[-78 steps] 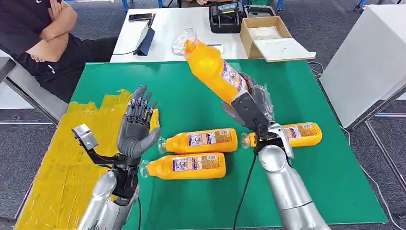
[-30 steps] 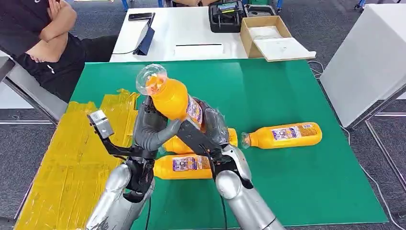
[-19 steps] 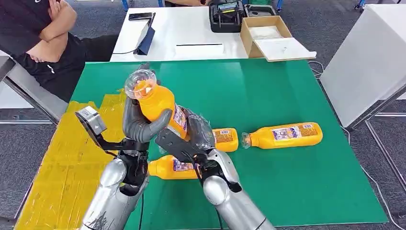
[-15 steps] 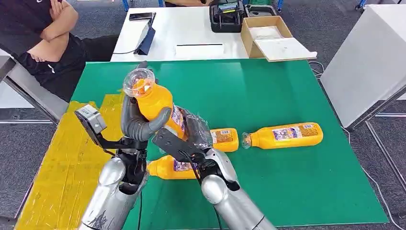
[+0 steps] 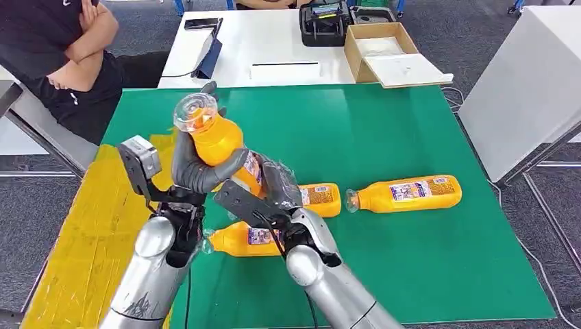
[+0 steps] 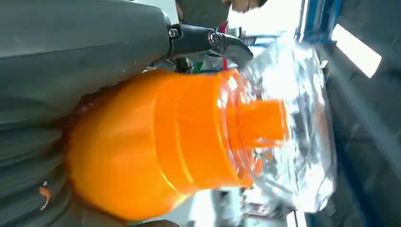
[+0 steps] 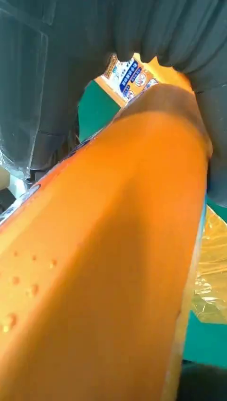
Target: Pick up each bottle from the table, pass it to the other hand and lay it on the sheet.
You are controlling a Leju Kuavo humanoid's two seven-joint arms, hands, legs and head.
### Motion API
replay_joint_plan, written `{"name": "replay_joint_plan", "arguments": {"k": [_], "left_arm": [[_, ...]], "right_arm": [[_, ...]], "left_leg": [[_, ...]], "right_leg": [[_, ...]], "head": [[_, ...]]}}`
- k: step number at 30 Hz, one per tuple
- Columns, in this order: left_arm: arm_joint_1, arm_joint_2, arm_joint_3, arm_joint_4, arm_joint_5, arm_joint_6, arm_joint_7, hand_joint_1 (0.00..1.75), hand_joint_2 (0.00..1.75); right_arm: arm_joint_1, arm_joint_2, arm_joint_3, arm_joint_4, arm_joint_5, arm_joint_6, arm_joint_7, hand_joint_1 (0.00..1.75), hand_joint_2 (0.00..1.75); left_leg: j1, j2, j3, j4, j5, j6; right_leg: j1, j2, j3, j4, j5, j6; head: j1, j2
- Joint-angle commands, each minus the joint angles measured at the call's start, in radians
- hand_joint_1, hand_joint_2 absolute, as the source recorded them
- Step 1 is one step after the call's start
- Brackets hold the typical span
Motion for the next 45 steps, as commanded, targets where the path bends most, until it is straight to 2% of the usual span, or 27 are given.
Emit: {"name": "replay_joint_plan", "arguments": {"k": [1, 2, 4, 13, 23, 24, 25, 35, 40, 45], "left_arm": [[-0.025, 0.089, -0.077, 0.174, 0.007, -0.249, 0.047, 0.0, 1.75], [-0.023, 0.093, -0.072, 0.182, 0.014, -0.272, 0.051, 0.0, 1.75], [-0.025, 0.094, -0.071, 0.191, 0.011, -0.28, 0.052, 0.0, 1.75], [-0.029, 0.091, -0.071, 0.19, 0.011, -0.28, 0.052, 0.0, 1.75], [-0.078, 0.095, -0.085, 0.296, 0.07, -0.367, 0.059, 0.0, 1.75], [-0.082, 0.095, -0.09, 0.304, 0.078, -0.382, 0.056, 1.54, 1.75], [-0.084, 0.095, -0.094, 0.307, 0.084, -0.392, 0.052, 1.75, 1.75], [-0.111, 0.07, -0.086, 0.335, 0.09, -0.401, 0.062, 1.75, 1.75], [-0.092, 0.089, -0.076, 0.313, 0.094, -0.407, 0.061, 1.75, 1.75], [-0.108, 0.104, -0.066, 0.333, 0.101, -0.416, 0.064, 1.75, 1.75]], "right_arm": [[-0.087, 0.016, 0.184, 0.04, 0.02, 0.068, -0.01, 1.75, 1.75], [-0.086, 0.011, 0.181, 0.029, 0.021, 0.071, -0.007, 1.75, 1.75], [-0.084, 0.008, 0.177, 0.02, 0.022, 0.073, -0.003, 1.75, 1.75], [-0.084, 0.006, 0.176, 0.019, 0.022, 0.073, -0.004, 1.75, 1.75], [-0.058, 0.006, 0.138, -0.042, 0.053, 0.089, 0.012, 1.75, 1.75], [-0.057, 0.005, 0.134, -0.046, 0.055, 0.09, 0.012, 1.75, 1.75], [-0.058, 0.005, 0.131, -0.049, 0.055, 0.09, 0.012, 1.75, 1.75], [-0.088, 0.011, 0.057, -0.087, 0.073, 0.088, 0.035, 1.75, 1.75], [-0.079, -0.023, 0.007, -0.197, 0.104, 0.101, 0.055, 1.75, 1.75], [-0.125, -0.043, -0.04, -0.265, 0.118, 0.115, 0.069, 1.75, 1.75]], "left_leg": [[-0.001, 0.004, 0.007, 0.0, -0.003, -0.003], [-0.001, 0.002, 0.003, -0.001, -0.001, -0.002], [-0.001, 0.003, 0.007, 0.0, -0.003, -0.003], [-0.001, 0.002, 0.003, 0.0, -0.002, -0.002], [-0.001, 0.001, 0.002, 0.0, -0.001, -0.002], [-0.001, 0.001, 0.004, 0.0, -0.002, -0.002], [-0.001, 0.0, 0.002, 0.0, -0.001, -0.001], [-0.002, 0.0, 0.002, 0.001, -0.001, -0.002], [-0.002, 0.0, 0.003, 0.001, -0.002, -0.002], [-0.002, 0.002, 0.001, 0.001, -0.001, -0.001]], "right_leg": [[-0.001, 0.0, 0.006, 0.001, -0.002, 0.0], [-0.001, 0.0, 0.002, 0.0, -0.001, 0.0], [0.0, -0.001, 0.006, 0.0, -0.003, 0.0], [-0.001, -0.001, 0.003, 0.001, -0.001, 0.0], [-0.001, -0.001, 0.002, 0.001, -0.001, 0.0], [-0.001, -0.002, 0.004, 0.001, -0.002, 0.0], [-0.001, -0.002, 0.002, 0.001, -0.001, 0.0], [-0.001, -0.002, 0.001, 0.002, -0.002, 0.0], [-0.002, -0.003, 0.002, 0.002, -0.002, 0.0], [-0.002, 0.0, 0.0, 0.002, -0.001, 0.0]], "head": [[0.0, 0.0], [0.0, 0.0], [0.0, 0.0], [0.0, 0.0], [0.0, 0.0], [0.0, 0.0], [0.0, 0.0], [0.0, 0.0], [0.0, 0.0], [0.001, 0.0]]}}
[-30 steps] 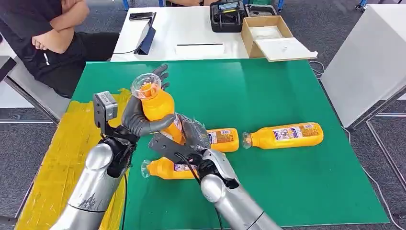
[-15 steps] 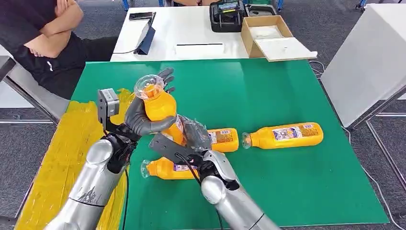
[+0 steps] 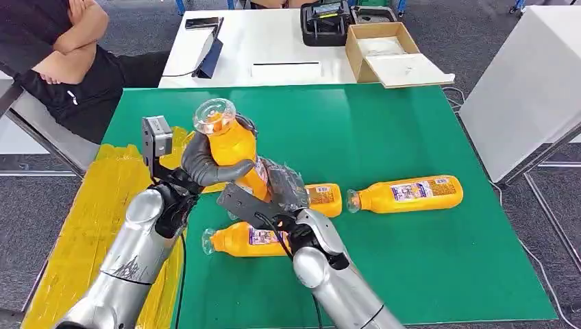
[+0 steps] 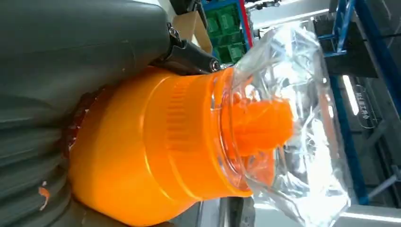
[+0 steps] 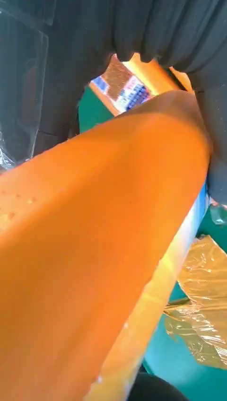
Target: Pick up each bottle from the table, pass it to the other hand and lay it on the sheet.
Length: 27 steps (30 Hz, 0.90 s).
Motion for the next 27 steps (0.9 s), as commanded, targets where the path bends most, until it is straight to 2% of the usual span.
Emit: {"name": "replay_joint_plan", "arguments": {"k": [1, 8, 10, 11, 13, 14, 15, 16, 17, 18, 20, 23, 27], "left_arm": [[0.03, 0.019, -0.081, 0.121, -0.012, -0.033, 0.027, 1.75, 1.75], [0.061, 0.027, -0.063, 0.108, -0.005, -0.028, 0.017, 1.75, 1.75], [0.107, 0.03, -0.02, 0.091, 0.053, -0.047, 0.014, 1.75, 1.75], [0.121, 0.027, 0.011, 0.099, 0.098, -0.053, 0.019, 1.75, 1.75], [0.128, 0.024, 0.057, 0.134, 0.188, -0.075, 0.029, 1.75, 1.75], [0.125, 0.025, 0.082, 0.162, 0.226, -0.076, 0.03, 1.75, 1.75], [0.119, 0.028, 0.093, 0.182, 0.251, -0.092, 0.03, 1.75, 1.75], [0.116, 0.031, 0.11, 0.204, 0.283, -0.1, 0.026, 1.75, 1.75], [0.109, 0.038, 0.124, 0.23, 0.324, -0.131, 0.024, 1.75, 1.75], [0.105, 0.039, 0.143, 0.253, 0.375, -0.16, 0.031, 1.75, 1.75], [0.108, 0.041, 0.151, 0.26, 0.4, -0.173, 0.037, 1.75, 1.75], [0.108, 0.041, 0.151, 0.26, 0.4, -0.173, 0.037, 1.75, 1.75], [0.098, 0.026, 0.192, 0.311, 0.583, -0.209, 0.096, 1.75, 1.75]], "right_arm": [[-0.157, -0.032, 0.004, -0.18, 0.016, 0.029, -0.011, 1.75, 1.75], [-0.114, -0.058, -0.011, -0.232, 0.021, 0.018, -0.015, 1.75, 1.75], [-0.077, -0.087, -0.028, -0.278, 0.029, 0.008, -0.029, 1.75, 1.75], [-0.073, -0.097, -0.035, -0.29, 0.029, 0.005, -0.036, 1.75, 1.75], [-0.081, -0.104, -0.045, -0.296, 0.025, 0.005, -0.044, 1.75, 1.75], [-0.09, -0.107, -0.051, -0.293, 0.023, 0.005, -0.044, 1.75, 1.75], [-0.096, -0.11, -0.052, -0.291, 0.026, 0.0, -0.047, 1.01, 1.75], [-0.102, -0.115, -0.054, -0.287, 0.02, -0.007, -0.056, 0.0, 1.75], [-0.11, -0.127, -0.053, -0.291, 0.016, -0.009, -0.061, 0.0, 0.0], [-0.11, -0.138, -0.057, -0.303, -0.001, -0.019, -0.072, 0.0, 0.0], [-0.111, -0.149, -0.059, -0.31, -0.004, -0.023, -0.075, 0.0, 0.0], [-0.111, -0.149, -0.059, -0.31, -0.004, -0.023, -0.075, 0.0, 0.0], [-0.12, -0.179, -0.05, -0.314, -0.035, -0.021, -0.078, 0.0, 0.0]], "left_leg": [[-0.002, 0.003, 0.004, 0.002, -0.003, -0.002], [-0.002, 0.003, 0.004, -0.001, -0.001, -0.001], [-0.003, 0.003, 0.004, -0.002, -0.001, -0.001], [-0.003, 0.004, 0.008, -0.002, -0.003, -0.002], [-0.003, 0.004, 0.004, -0.002, -0.001, -0.001], [-0.003, 0.007, 0.007, -0.001, -0.003, -0.002], [-0.002, 0.004, 0.002, -0.001, -0.001, -0.001], [-0.003, 0.008, 0.007, -0.001, -0.004, -0.002], [-0.003, 0.004, 0.003, -0.001, -0.002, -0.001], [-0.003, 0.006, 0.007, -0.001, -0.003, -0.002], [-0.002, 0.004, 0.002, -0.001, -0.001, -0.001], [-0.002, 0.006, 0.004, 0.0, -0.002, -0.002], [0.0, 0.002, 0.004, 0.001, -0.001, -0.002]], "right_leg": [[-0.002, 0.0, 0.003, 0.003, -0.002, 0.0], [-0.002, 0.0, 0.003, 0.0, -0.001, 0.0], [-0.002, 0.0, 0.003, 0.0, -0.001, 0.0], [-0.002, 0.001, 0.007, -0.001, -0.002, 0.001], [-0.002, 0.001, 0.003, 0.0, -0.001, 0.001], [-0.002, 0.003, 0.005, 0.0, -0.001, 0.001], [-0.002, 0.002, 0.002, 0.0, 0.0, 0.0], [-0.002, 0.003, 0.006, 0.001, -0.002, 0.0], [-0.002, 0.001, 0.003, 0.0, -0.001, 0.0], [-0.002, 0.001, 0.006, 0.001, -0.002, 0.0], [-0.002, 0.001, 0.002, 0.0, 0.0, 0.0], [-0.002, 0.001, 0.003, 0.001, -0.001, 0.001], [0.0, -0.002, 0.004, 0.0, -0.002, 0.0]], "head": [[0.0, 0.0], [0.0, 0.0], [0.0, 0.0], [0.0, 0.0], [0.0, 0.0], [0.001, 0.0], [0.0, 0.0], [0.0, 0.0], [0.0, 0.0], [0.0, 0.0], [0.0, 0.0], [0.0, 0.0], [0.0, 0.0]]}}
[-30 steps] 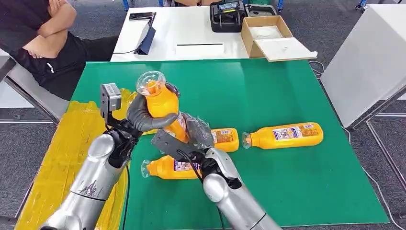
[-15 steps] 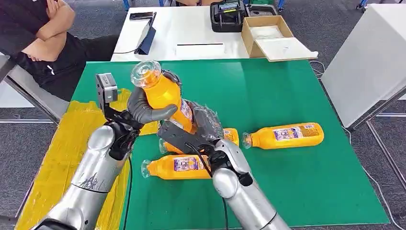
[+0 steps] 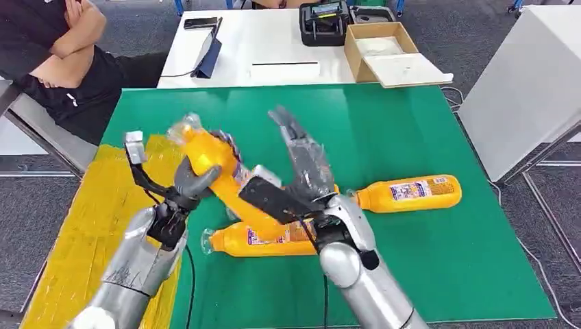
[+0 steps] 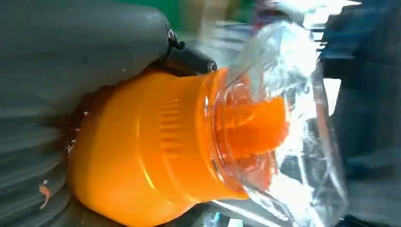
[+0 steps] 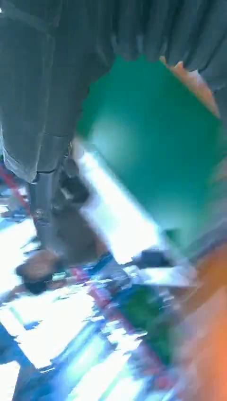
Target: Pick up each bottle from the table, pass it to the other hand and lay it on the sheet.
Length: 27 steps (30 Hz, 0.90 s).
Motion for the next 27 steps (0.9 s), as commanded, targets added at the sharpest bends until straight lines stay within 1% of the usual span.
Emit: {"name": "replay_joint_plan", "arguments": {"k": [1, 2, 4, 5, 6, 7, 8, 9, 12, 13, 16, 17, 18, 19, 20, 21, 22, 23, 24, 25, 27], "left_arm": [[-0.013, 0.012, 0.084, 0.199, 0.24, -0.047, 0.067, 1.75, 1.75], [-0.022, 0.013, 0.088, 0.213, 0.246, -0.041, 0.063, 1.75, 1.75], [-0.052, 0.015, 0.099, 0.268, 0.273, -0.051, 0.057, 1.75, 1.75], [-0.058, 0.016, 0.103, 0.282, 0.279, -0.059, 0.055, 1.75, 1.75], [-0.064, 0.022, 0.1, 0.293, 0.273, -0.062, 0.044, 1.75, 1.75], [-0.071, 0.027, 0.097, 0.3, 0.265, -0.062, 0.035, 1.75, 1.75], [-0.076, 0.03, 0.099, 0.304, 0.264, -0.062, 0.034, 1.75, 1.75], [-0.078, 0.032, 0.1, 0.302, 0.263, -0.061, 0.032, 1.75, 1.75], [-0.097, 0.044, 0.109, 0.248, 0.223, -0.033, 0.015, 1.75, 1.75], [-0.117, 0.045, 0.108, 0.235, 0.218, -0.024, 0.022, 1.75, 1.75], [-0.2, 0.046, 0.092, 0.191, 0.117, 0.063, 0.009, 1.75, 1.75], [-0.243, 0.06, 0.06, 0.146, -0.066, 0.182, -0.068, 1.75, 1.75], [-0.268, 0.051, 0.072, 0.126, -0.071, 0.206, -0.038, 1.75, 1.75], [-0.28, 0.062, 0.063, 0.081, -0.134, 0.249, -0.056, 1.75, 1.75], [-0.31, 0.091, 0.034, 0.003, -0.314, 0.378, -0.091, 1.75, 1.75], [-0.321, 0.088, 0.047, -0.038, -0.316, 0.387, -0.049, 1.75, 1.75], [-0.329, 0.094, 0.05, -0.083, -0.374, 0.421, -0.033, 1.75, 1.75], [-0.34, 0.115, 0.032, -0.116, -0.459, 0.46, -0.038, 1.75, 1.75], [-0.356, 0.13, 0.023, -0.14, -0.514, 0.492, -0.036, 1.75, 1.75], [-0.362, 0.133, 0.029, -0.156, -0.512, 0.488, -0.014, 1.75, 1.75], [-0.359, 0.135, 0.031, -0.156, -0.512, 0.488, -0.015, 1.75, 1.75]], "right_arm": [[-0.097, -0.084, 0.006, -0.018, -0.041, 0.008, -0.006, 0.0, 0.0], [-0.095, -0.086, 0.004, -0.018, -0.042, 0.007, -0.007, 0.0, 0.0], [-0.077, -0.107, -0.004, -0.048, -0.057, 0.0, -0.031, 0.0, 0.0], [-0.068, -0.123, -0.006, -0.069, -0.062, -0.005, -0.041, 0.0, 0.0], [-0.057, -0.144, -0.012, -0.099, -0.074, -0.009, -0.051, 0.0, 0.0], [-0.042, -0.167, -0.024, -0.132, -0.095, -0.006, -0.062, 0.0, 0.0], [-0.029, -0.186, -0.035, -0.16, -0.109, 0.004, -0.066, 0.0, 0.0], [-0.019, -0.196, -0.046, -0.179, -0.113, 0.007, -0.067, 0.0, 0.0], [0.05, -0.235, -0.132, -0.276, -0.113, 0.007, -0.068, 0.0, 0.0], [0.059, -0.243, -0.16, -0.292, -0.109, 0.008, -0.064, 0.0, 0.0], [0.113, -0.243, -0.273, -0.331, -0.079, 0.045, -0.045, 0.0, 0.0], [0.149, -0.236, -0.323, -0.348, -0.046, 0.051, -0.03, 0.0, 0.0], [0.169, -0.235, -0.348, -0.359, -0.039, 0.062, -0.044, 0.0, 0.0], [0.196, -0.232, -0.372, -0.368, -0.03, 0.065, -0.046, 0.0, 0.0], [0.232, -0.235, -0.407, -0.378, -0.012, 0.063, -0.05, 0.0, 0.0], [0.251, -0.235, -0.427, -0.381, -0.006, 0.065, -0.067, 0.0, 0.0], [0.269, -0.243, -0.444, -0.381, -0.005, 0.063, -0.083, 0.0, 0.0], [0.281, -0.258, -0.453, -0.372, -0.009, 0.062, -0.092, 0.0, 0.0], [0.288, -0.277, -0.462, -0.353, -0.026, 0.057, -0.108, 0.0, 0.0], [0.29, -0.283, -0.47, -0.339, -0.033, 0.049, -0.124, 0.0, 0.0], [0.289, -0.283, -0.471, -0.338, -0.033, 0.049, -0.124, 0.0, 0.0]], "left_leg": [[0.0, -0.002, 0.005, 0.001, -0.002, -0.003], [0.0, -0.002, 0.004, 0.0, -0.001, -0.002], [0.0, -0.004, 0.006, 0.001, -0.002, -0.002], [0.0, -0.003, 0.003, 0.0, -0.001, -0.002], [0.0, -0.004, 0.005, 0.001, -0.001, -0.002], [0.0, -0.004, 0.002, 0.0, 0.0, -0.001], [0.0, -0.006, 0.004, 0.0, -0.001, -0.002], [0.0, -0.006, 0.003, 0.0, 0.0, -0.002], [0.0, -0.007, 0.007, 0.002, -0.003, -0.003], [0.001, -0.006, 0.0, 0.001, 0.0, -0.001], [0.001, -0.012, 0.002, 0.005, -0.002, -0.003], [0.001, -0.013, 0.002, 0.006, -0.003, -0.003], [0.001, -0.009, -0.003, 0.003, 0.0, -0.001], [0.002, -0.013, -0.003, 0.005, 0.0, -0.002], [0.002, -0.012, -0.004, 0.004, 0.0, -0.002], [0.002, -0.015, -0.003, 0.006, -0.001, -0.003], [0.002, -0.014, -0.002, 0.007, -0.002, -0.003], [0.003, -0.015, -0.003, 0.007, -0.001, -0.003], [0.003, -0.013, -0.004, 0.006, -0.001, -0.002], [0.002, -0.008, -0.004, 0.004, 0.0, -0.002], [0.001, -0.007, 0.001, 0.005, -0.003, -0.003]], "right_leg": [[0.001, -0.006, 0.007, 0.0, -0.003, 0.0], [0.0, -0.005, 0.005, 0.0, -0.002, 0.0], [0.0, -0.007, 0.007, 0.0, -0.003, 0.0], [0.0, -0.006, 0.005, 0.0, -0.001, 0.0], [0.0, -0.007, 0.006, 0.0, -0.002, 0.0], [0.0, -0.006, 0.003, -0.001, -0.001, 0.0], [0.0, -0.009, 0.006, 0.0, -0.002, 0.0], [0.001, -0.009, 0.005, -0.001, -0.002, 0.0], [0.0, -0.012, 0.009, 0.001, -0.005, 0.001], [0.001, -0.008, 0.003, -0.001, -0.002, 0.0], [0.001, -0.016, 0.007, 0.003, -0.006, 0.001], [0.001, -0.017, 0.007, 0.004, -0.006, 0.001], [0.001, -0.011, 0.001, 0.001, -0.002, 0.0], [0.002, -0.016, 0.002, 0.002, -0.003, 0.0], [0.002, -0.014, 0.001, 0.002, -0.003, 0.0], [0.002, -0.018, 0.003, 0.004, -0.005, 0.0], [0.002, -0.017, 0.004, 0.004, -0.005, 0.0], [0.003, -0.018, 0.002, 0.004, -0.005, 0.0], [0.003, -0.016, 0.002, 0.004, -0.004, 0.0], [0.002, -0.01, 0.0, 0.001, -0.001, 0.0], [0.002, -0.01, 0.004, 0.003, -0.004, 0.0]], "head": [[0.001, 0.0], [-0.001, 0.0], [0.0, 0.0], [0.0, 0.0], [0.0, 0.0], [0.0, 0.0], [0.0, 0.0], [0.0, 0.0], [0.0, 0.0], [0.0, 0.0], [0.0, 0.0], [0.0, 0.0], [0.0, 0.0], [0.0, 0.0], [0.0, 0.0], [0.0, 0.0], [0.0, 0.0], [0.0, 0.0], [0.0, 0.0], [0.0, 0.0], [-0.001, 0.0]]}}
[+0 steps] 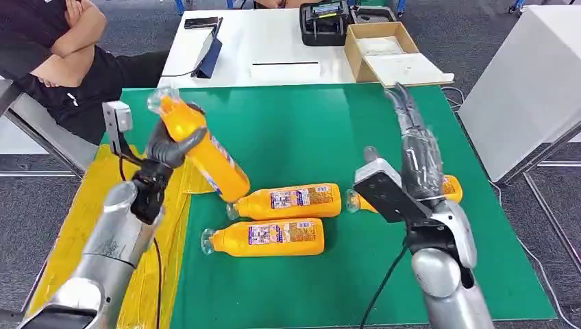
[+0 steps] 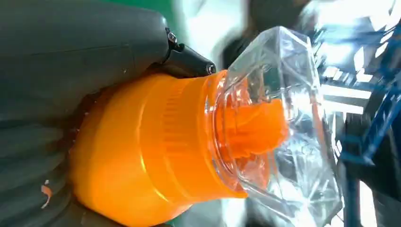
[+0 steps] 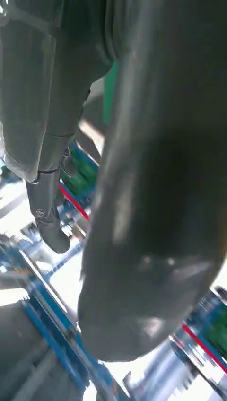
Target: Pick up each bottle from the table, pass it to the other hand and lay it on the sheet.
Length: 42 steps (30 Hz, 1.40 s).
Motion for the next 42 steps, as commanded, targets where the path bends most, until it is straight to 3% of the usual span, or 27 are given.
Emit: {"name": "replay_joint_plan", "arguments": {"k": [1, 8, 14, 17, 21, 26, 28, 34, 40, 42], "left_arm": [[-0.139, 0.073, -0.062, -0.198, -0.229, 0.128, 0.019, 1.75, 1.75], [-0.16, 0.21, -0.238, -0.244, -0.806, 0.357, 0.058, 1.75, 1.75], [-0.09, 0.224, -0.417, 0.019, -1.124, 0.47, 0.067, 1.75, 1.75], [-0.073, 0.202, -0.459, 0.179, -1.203, 0.573, 0.054, 1.75, 1.75], [-0.07, 0.193, -0.461, 0.218, -1.206, 0.611, 0.043, 1.75, 1.75], [-0.071, 0.194, -0.465, 0.225, -1.213, 0.562, 0.054, 1.75, 1.75], [-0.06, 0.184, -0.478, 0.341, -1.254, 0.579, 0.063, 1.75, 1.75], [0.001, 0.183, -0.48, 0.597, -1.285, 0.693, 0.055, 1.75, 1.75], [-0.008, 0.181, -0.47, 0.606, -1.275, 0.67, 0.053, 1.75, 1.75], [0.01, 0.206, -0.462, 0.611, -1.288, 0.664, 0.079, 1.75, 1.75]], "right_arm": [[0.083, -0.07, -0.146, 0.008, -0.024, -0.005, -0.056, 0.0, 0.0], [0.176, -0.121, -0.188, 0.032, -0.1, -0.052, -0.114, 0.0, 0.0], [0.299, -0.146, -0.255, -0.056, -0.099, -0.079, -0.154, 0.0, 0.0], [0.303, -0.165, -0.266, -0.055, -0.11, -0.075, -0.179, 0.0, 0.0], [0.295, -0.167, -0.269, -0.05, -0.115, -0.075, -0.181, 0.0, 0.0], [0.296, -0.176, -0.261, -0.048, -0.119, -0.075, -0.183, 0.0, 0.0], [0.287, -0.197, -0.25, -0.037, -0.147, -0.075, -0.202, 0.0, 0.0], [0.187, -0.2, -0.176, 0.044, -0.166, -0.069, -0.213, 0.0, 0.0], [0.176, -0.209, -0.163, 0.054, -0.167, -0.069, -0.214, 0.0, 0.0], [0.117, -0.198, -0.132, 0.098, -0.175, -0.059, -0.219, 0.0, 0.0]], "left_leg": [[0.0, -0.001, 0.001, 0.001, -0.001, -0.002], [0.001, -0.002, 0.003, 0.001, -0.002, -0.002], [-0.001, -0.006, 0.009, -0.002, -0.002, -0.002], [-0.002, -0.005, 0.012, -0.005, -0.002, -0.002], [-0.002, 0.002, 0.006, -0.002, -0.002, -0.001], [-0.002, 0.0, 0.004, -0.001, -0.001, -0.001], [-0.002, 0.001, 0.006, -0.001, -0.002, -0.002], [-0.002, 0.006, 0.007, -0.003, -0.002, -0.001], [-0.001, 0.004, 0.01, 0.0, -0.004, -0.003], [0.0, 0.003, 0.005, -0.001, -0.002, -0.002]], "right_leg": [[0.001, -0.003, 0.002, 0.0, -0.001, 0.0], [0.001, -0.004, 0.004, 0.0, -0.002, 0.0], [-0.001, -0.009, 0.01, -0.002, -0.004, 0.0], [-0.001, -0.009, 0.013, -0.004, -0.004, 0.0], [-0.002, -0.001, 0.006, -0.001, -0.002, 0.0], [-0.002, -0.002, 0.004, 0.0, -0.002, 0.0], [-0.002, -0.002, 0.006, -0.001, -0.002, 0.0], [-0.003, 0.004, 0.005, -0.002, -0.001, 0.0], [-0.001, -0.001, 0.009, 0.0, -0.004, 0.0], [-0.001, 0.0, 0.004, -0.001, -0.001, 0.0]], "head": [[0.0, 0.0], [0.0, 0.0], [-0.001, 0.0], [0.0, 0.0], [-0.001, 0.0], [0.0, 0.0], [-0.001, 0.0], [0.0, 0.0], [0.0, 0.0], [0.0, 0.0]]}}
